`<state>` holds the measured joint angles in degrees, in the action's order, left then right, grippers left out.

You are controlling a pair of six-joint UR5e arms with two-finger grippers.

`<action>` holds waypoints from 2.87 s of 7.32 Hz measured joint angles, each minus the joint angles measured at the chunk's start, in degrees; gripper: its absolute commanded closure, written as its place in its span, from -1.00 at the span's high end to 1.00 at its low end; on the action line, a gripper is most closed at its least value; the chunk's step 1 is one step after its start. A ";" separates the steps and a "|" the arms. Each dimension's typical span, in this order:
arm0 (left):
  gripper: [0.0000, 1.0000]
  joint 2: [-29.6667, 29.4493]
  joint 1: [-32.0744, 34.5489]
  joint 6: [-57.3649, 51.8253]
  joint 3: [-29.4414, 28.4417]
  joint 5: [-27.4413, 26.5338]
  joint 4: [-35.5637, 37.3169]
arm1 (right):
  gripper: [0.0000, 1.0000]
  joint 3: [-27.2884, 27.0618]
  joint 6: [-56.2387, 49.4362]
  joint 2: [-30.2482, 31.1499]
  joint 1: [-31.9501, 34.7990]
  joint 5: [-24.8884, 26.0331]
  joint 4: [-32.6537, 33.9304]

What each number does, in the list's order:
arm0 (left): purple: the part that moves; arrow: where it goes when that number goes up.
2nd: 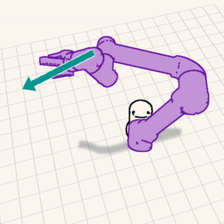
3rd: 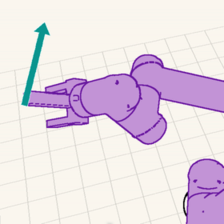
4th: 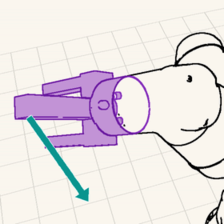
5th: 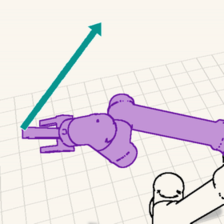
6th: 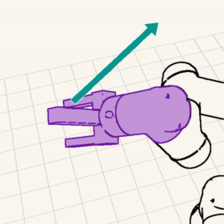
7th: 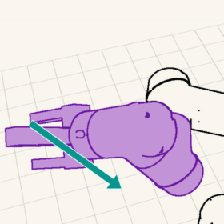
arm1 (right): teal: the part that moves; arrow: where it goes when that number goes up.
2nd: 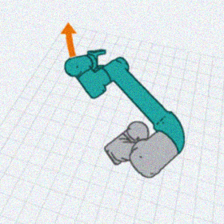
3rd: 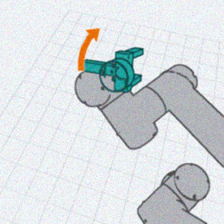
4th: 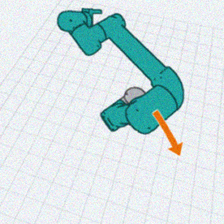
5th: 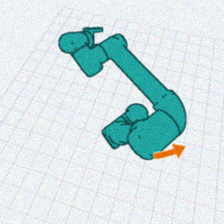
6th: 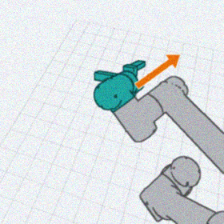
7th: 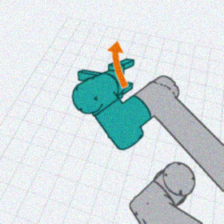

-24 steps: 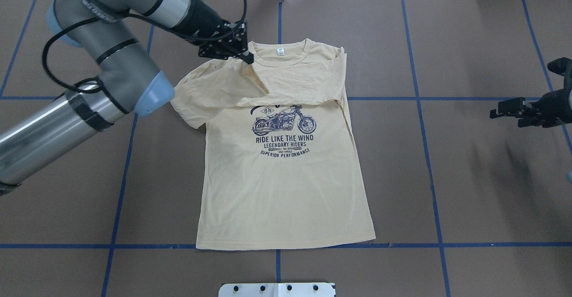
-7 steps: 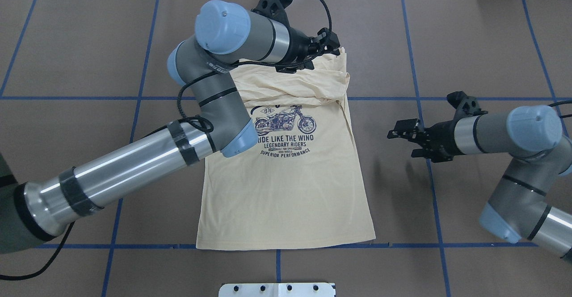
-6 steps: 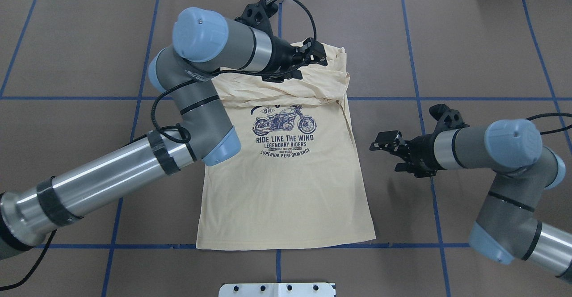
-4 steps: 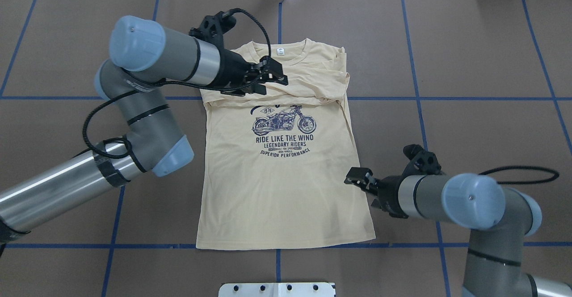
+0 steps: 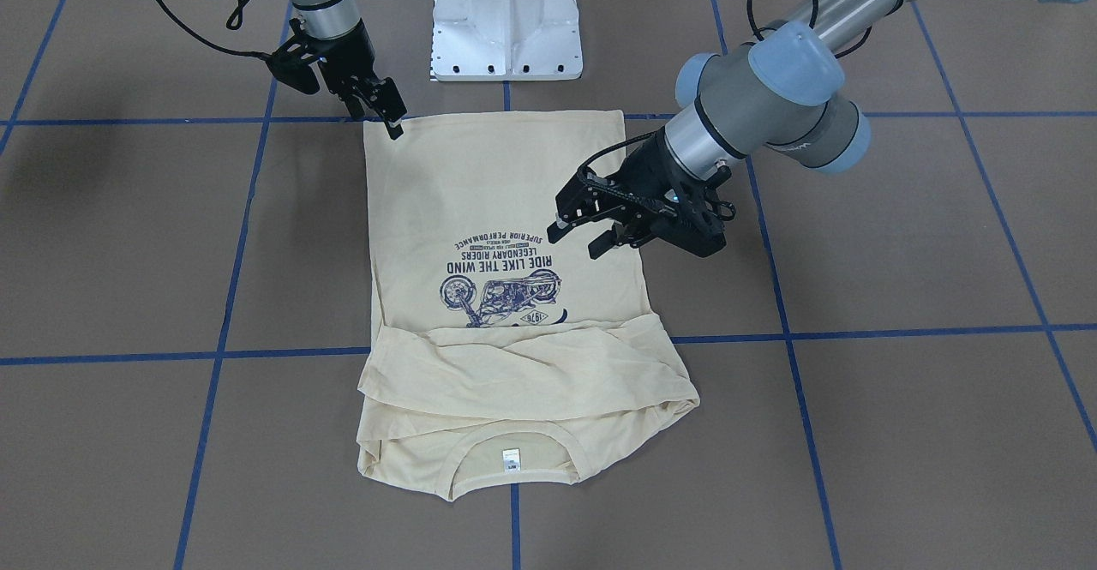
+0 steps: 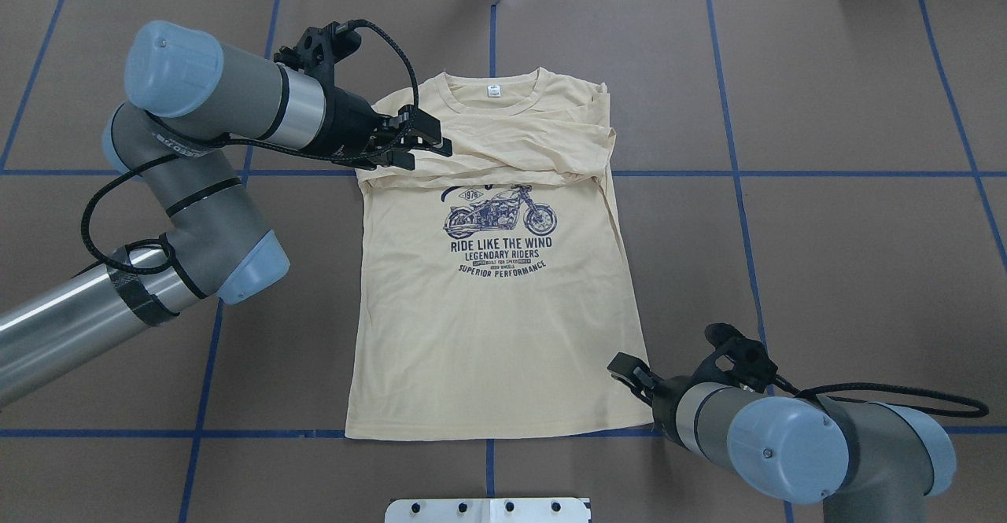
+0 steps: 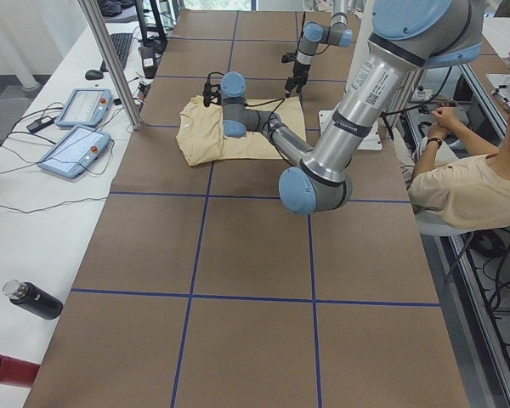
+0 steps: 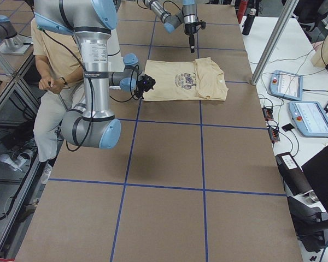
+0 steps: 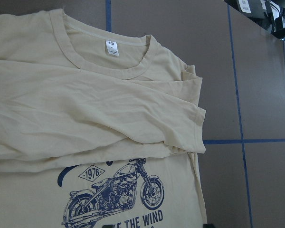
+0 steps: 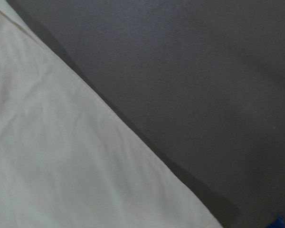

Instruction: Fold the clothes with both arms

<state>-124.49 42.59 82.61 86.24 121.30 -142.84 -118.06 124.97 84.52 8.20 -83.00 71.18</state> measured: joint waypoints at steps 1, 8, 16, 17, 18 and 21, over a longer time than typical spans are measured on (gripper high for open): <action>0.43 0.10 0.02 0.05 0.03 -0.14 0.01 | 0.92 0.13 0.45 0.10 -0.31 0.09 0.55; 0.44 0.21 -0.09 0.01 -0.32 -0.19 -0.07 | 0.14 0.69 0.68 0.14 -0.47 -0.25 0.86; 0.47 0.12 -0.22 0.19 -0.46 -0.19 -0.07 | 0.40 -1.31 0.63 -0.04 -2.05 -0.43 6.56; 0.47 0.12 -0.22 0.19 -0.46 -0.19 -0.07 | 0.37 -1.19 0.63 -0.18 -2.13 -0.42 6.65; 0.47 0.12 -0.22 0.18 -0.46 -0.19 -0.07 | 0.37 -1.07 0.63 -0.28 -2.18 -0.39 6.68; 0.48 0.15 -0.22 0.19 -0.46 -0.19 -0.07 | -0.31 -0.33 0.64 -0.46 -2.22 -0.33 6.69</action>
<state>-124.33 42.36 82.79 85.78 121.11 -142.91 -118.39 125.61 84.06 5.98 -83.32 77.87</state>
